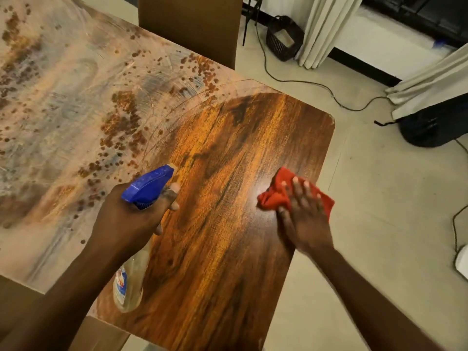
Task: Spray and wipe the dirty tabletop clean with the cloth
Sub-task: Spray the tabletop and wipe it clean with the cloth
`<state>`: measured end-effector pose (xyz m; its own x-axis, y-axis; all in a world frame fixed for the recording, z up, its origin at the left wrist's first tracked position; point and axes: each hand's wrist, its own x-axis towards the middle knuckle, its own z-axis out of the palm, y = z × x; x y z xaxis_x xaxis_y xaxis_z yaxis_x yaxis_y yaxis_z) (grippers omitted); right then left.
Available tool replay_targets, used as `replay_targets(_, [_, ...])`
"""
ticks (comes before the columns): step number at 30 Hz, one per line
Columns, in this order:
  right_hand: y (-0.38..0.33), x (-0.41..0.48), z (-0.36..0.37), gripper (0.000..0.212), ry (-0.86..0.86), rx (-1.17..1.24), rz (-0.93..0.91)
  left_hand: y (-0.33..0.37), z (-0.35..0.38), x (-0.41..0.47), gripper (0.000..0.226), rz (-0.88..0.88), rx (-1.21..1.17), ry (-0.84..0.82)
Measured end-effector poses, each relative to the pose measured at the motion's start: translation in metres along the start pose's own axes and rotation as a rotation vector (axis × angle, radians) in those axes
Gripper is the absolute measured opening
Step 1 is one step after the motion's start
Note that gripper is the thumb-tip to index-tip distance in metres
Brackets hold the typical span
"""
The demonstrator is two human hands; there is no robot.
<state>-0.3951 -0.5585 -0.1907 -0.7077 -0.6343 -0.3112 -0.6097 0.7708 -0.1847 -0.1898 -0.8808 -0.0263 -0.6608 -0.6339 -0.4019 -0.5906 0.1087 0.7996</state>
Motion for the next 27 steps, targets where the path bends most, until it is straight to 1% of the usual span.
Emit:
replay_targets(2, [0.028,0.054,-0.026,0.069,0.026,0.049,0.094,-0.002,0.001,-0.006,0.017,-0.004,0.005,-0.002])
replay_targets(5, [0.055,0.142,-0.061,0.068,0.009,0.09,0.213,-0.006,0.001,-0.014,0.014,-0.031,-0.014,0.027])
replay_targets(7, [0.052,0.193,-0.078,0.068,-0.029,0.145,0.293,-0.011,-0.001,-0.019,0.018,-0.047,-0.01,0.062])
replay_targets(8, [0.045,0.214,-0.084,0.069,-0.057,0.174,0.322,-0.014,-0.003,-0.023,0.017,-0.051,-0.008,0.078])
replay_targets(10, [0.021,0.244,-0.09,0.071,-0.098,0.214,0.322,-0.017,-0.007,-0.032,0.018,-0.062,-0.013,0.113])
replay_targets(13, [-0.034,0.264,-0.086,0.07,-0.13,0.184,0.178,-0.021,-0.012,-0.05,0.039,-0.082,-0.008,0.17])
replay_targets(16, [-0.096,0.254,-0.07,0.071,-0.194,0.085,-0.031,-0.024,-0.015,-0.065,0.045,-0.115,-0.019,0.218])
replay_targets(20, [-0.163,0.191,-0.033,0.072,-0.221,-0.058,-0.317,-0.023,-0.015,-0.079,0.038,-0.143,-0.025,0.255])
replay_targets(22, [-0.184,0.141,-0.013,0.071,-0.235,-0.063,-0.445,-0.021,-0.015,-0.081,0.032,-0.158,-0.041,0.274])
replay_targets(25, [-0.193,0.059,0.018,0.07,-0.242,-0.014,-0.566,-0.016,-0.014,-0.072,0.02,-0.138,-0.027,0.33])
replay_targets(27, [-0.187,0.005,0.034,0.069,-0.21,-0.001,-0.604,-0.011,-0.015,-0.06,0.019,-0.101,-0.04,0.384])
